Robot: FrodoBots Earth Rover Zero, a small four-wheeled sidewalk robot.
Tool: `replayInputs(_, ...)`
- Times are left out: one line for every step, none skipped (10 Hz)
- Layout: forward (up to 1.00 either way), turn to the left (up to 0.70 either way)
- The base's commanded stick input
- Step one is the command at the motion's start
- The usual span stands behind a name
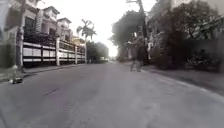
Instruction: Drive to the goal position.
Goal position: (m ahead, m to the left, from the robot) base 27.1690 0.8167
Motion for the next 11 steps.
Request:
replayInputs(0.68,0.0)
replayInputs(0.68,0.0)
replayInputs(0.68,0.0)
replayInputs(0.68,0.0)
replayInputs(0.68,0.0)
replayInputs(0.68,0.0)
replayInputs(0.68,0.0)
replayInputs(0.68,0.0)
replayInputs(0.68,0.0)
replayInputs(0.68,0.0)
replayInputs(0.68,0.0)
